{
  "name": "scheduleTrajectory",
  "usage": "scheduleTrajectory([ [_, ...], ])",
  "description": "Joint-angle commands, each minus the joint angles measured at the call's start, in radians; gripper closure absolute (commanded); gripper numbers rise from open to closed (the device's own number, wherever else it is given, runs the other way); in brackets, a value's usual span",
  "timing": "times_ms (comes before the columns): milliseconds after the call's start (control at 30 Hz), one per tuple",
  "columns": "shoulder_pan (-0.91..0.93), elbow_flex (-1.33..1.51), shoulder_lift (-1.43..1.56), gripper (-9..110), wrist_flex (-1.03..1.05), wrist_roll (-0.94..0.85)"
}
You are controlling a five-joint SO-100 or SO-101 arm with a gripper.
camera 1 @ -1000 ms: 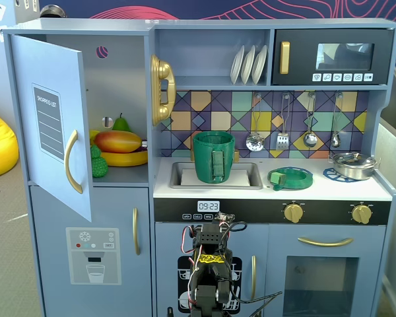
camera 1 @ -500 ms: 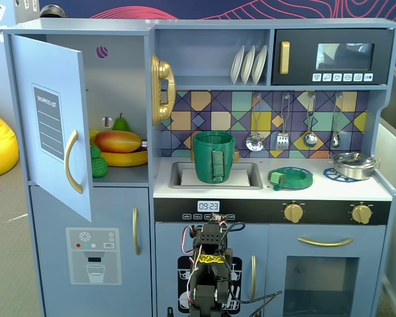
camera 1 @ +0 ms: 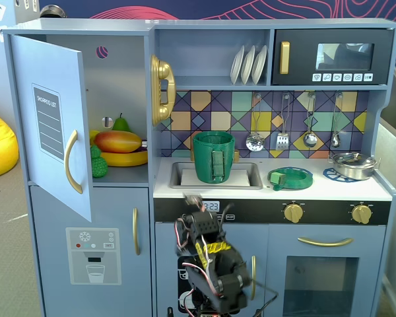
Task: Close the left cabinet door
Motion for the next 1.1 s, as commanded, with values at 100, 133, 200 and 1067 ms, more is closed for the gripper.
scheduleTrajectory([
  [100,-0.394,-0.534,-0.176,102,-0.055,0.011],
  [133,-0.43,-0.578,-0.19,102,-0.055,0.006],
  [200,-0.488,-0.65,-0.212,102,-0.055,-0.011],
  [1067,-1.0,-1.348,-0.68,102,-0.253,-0.468],
])
